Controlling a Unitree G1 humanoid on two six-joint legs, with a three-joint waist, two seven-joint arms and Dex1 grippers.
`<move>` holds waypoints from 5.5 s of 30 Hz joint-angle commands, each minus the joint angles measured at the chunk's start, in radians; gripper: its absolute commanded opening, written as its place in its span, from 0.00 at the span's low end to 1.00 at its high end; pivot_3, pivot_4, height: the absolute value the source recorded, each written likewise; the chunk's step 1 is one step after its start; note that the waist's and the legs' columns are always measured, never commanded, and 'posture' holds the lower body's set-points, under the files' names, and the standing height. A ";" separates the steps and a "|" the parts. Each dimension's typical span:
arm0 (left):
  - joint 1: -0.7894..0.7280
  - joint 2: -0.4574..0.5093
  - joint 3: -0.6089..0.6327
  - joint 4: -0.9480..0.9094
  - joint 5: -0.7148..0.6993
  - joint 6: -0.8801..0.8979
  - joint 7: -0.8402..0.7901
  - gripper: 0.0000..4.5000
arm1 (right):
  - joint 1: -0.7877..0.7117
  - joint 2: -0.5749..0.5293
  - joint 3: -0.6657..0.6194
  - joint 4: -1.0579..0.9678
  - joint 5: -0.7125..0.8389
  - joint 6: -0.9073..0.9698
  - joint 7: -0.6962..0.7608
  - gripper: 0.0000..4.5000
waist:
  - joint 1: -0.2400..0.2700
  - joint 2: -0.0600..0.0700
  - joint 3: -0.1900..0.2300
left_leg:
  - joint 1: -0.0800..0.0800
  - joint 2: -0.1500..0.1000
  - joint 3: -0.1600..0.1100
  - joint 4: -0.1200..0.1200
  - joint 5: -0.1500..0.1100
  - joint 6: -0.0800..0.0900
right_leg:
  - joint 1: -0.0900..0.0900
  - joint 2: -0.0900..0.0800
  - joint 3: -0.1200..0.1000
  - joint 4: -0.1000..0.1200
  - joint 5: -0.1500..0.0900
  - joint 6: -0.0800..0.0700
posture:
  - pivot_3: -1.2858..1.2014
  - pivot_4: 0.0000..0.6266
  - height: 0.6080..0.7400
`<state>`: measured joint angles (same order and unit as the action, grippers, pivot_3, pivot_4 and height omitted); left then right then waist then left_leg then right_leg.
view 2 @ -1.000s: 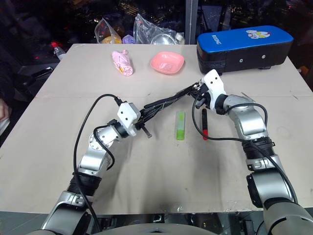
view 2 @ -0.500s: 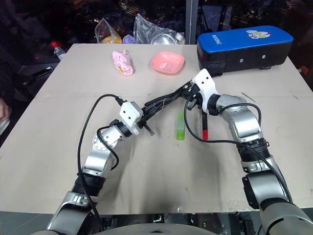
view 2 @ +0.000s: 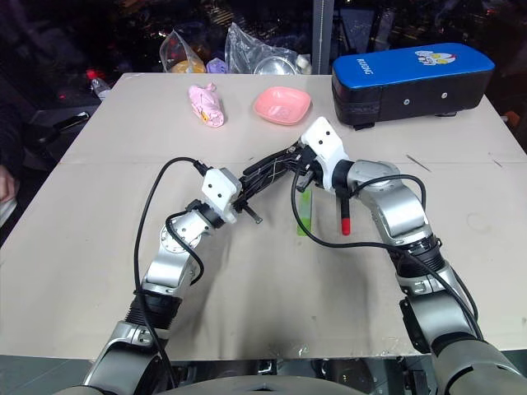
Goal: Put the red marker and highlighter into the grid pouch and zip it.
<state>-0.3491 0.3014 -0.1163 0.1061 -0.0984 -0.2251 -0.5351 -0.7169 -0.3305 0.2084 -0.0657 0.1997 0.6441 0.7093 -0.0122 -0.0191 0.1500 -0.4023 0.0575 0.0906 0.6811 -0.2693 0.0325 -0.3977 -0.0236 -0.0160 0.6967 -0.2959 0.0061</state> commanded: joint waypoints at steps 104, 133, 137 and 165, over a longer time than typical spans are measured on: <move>-0.019 0.064 0.042 -0.051 -0.052 -0.003 -0.169 0.00 | 0.057 -0.612 -0.057 0.002 -0.339 -0.680 0.227 0.05 | 0.015 0.002 0.003 | -0.012 0.000 -0.008 0.005 0.001 -0.002 | -0.007 0.001 -0.007 -0.001 0.000 0.000 | 0.52 0.24 0.82; -0.152 0.115 -0.008 0.074 -0.052 -0.164 -0.354 0.00 | -0.174 -0.397 0.142 0.256 -0.464 -1.135 0.291 0.05 | 0.024 0.002 0.003 | -0.012 0.000 -0.008 0.006 0.002 -0.002 | -0.007 0.001 -0.008 0.000 0.000 0.000 | 0.52 0.24 0.82; -0.155 0.096 0.005 0.089 -0.054 -0.154 -0.336 0.00 | -0.167 -0.374 0.134 0.269 -0.436 -1.071 0.328 0.37 | 0.025 0.002 0.003 | -0.012 0.000 -0.008 0.007 0.002 -0.002 | -0.007 0.001 -0.008 0.000 0.000 0.000 | 0.52 0.24 0.82; -0.099 0.149 0.136 0.049 -0.053 -0.042 -0.155 0.00 | 0.457 0.022 0.100 -0.358 -0.066 0.120 -0.389 0.99 | 0.023 0.002 0.001 | -0.013 -0.001 -0.010 0.007 0.002 -0.002 | -0.007 0.000 -0.010 0.002 0.000 0.000 | 0.52 0.24 0.82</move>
<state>-0.4314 0.4430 -0.0005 0.1944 -0.1362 -0.2652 -0.6944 -0.2531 -0.3162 0.2994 -0.4249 0.1669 0.7789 0.3523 0.0109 -0.0174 0.1511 -0.4150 0.0562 0.0801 0.6880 -0.2677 0.0304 -0.4043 -0.0236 -0.0266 0.6985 -0.2957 0.0057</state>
